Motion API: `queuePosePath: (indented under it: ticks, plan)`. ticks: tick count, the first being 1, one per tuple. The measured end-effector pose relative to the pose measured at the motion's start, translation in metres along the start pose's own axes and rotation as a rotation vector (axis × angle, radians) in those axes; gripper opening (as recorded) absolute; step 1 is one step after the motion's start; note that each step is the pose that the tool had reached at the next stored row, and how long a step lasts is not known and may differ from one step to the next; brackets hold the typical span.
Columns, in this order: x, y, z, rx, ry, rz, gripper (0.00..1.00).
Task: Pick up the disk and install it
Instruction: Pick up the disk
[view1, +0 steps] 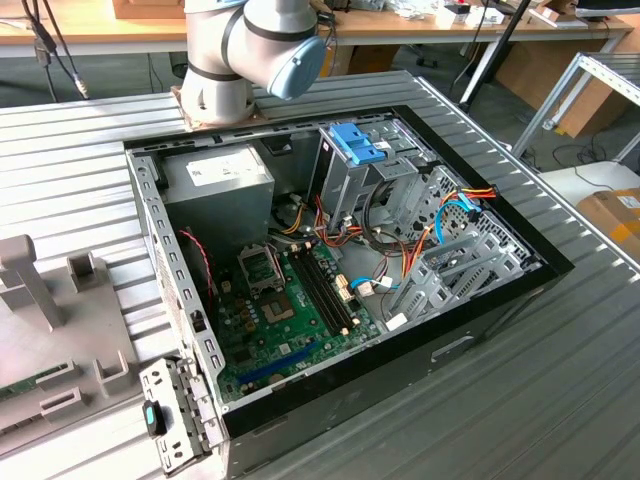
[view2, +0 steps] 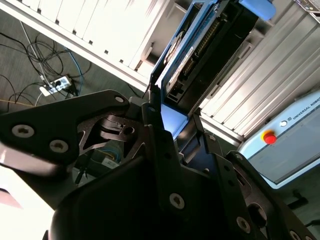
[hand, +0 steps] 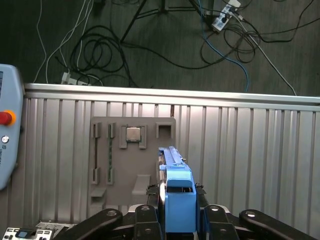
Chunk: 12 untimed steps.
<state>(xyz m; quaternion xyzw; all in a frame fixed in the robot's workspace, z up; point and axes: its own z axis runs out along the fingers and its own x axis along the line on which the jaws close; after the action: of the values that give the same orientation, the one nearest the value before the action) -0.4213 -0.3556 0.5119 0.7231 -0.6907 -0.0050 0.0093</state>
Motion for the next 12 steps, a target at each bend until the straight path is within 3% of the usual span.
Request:
queuePosePath:
  ticks: [12]
  plan:
    - [0.0007, -0.0176, -0.0004, 0.0, 0.0, 0.0, 0.37]
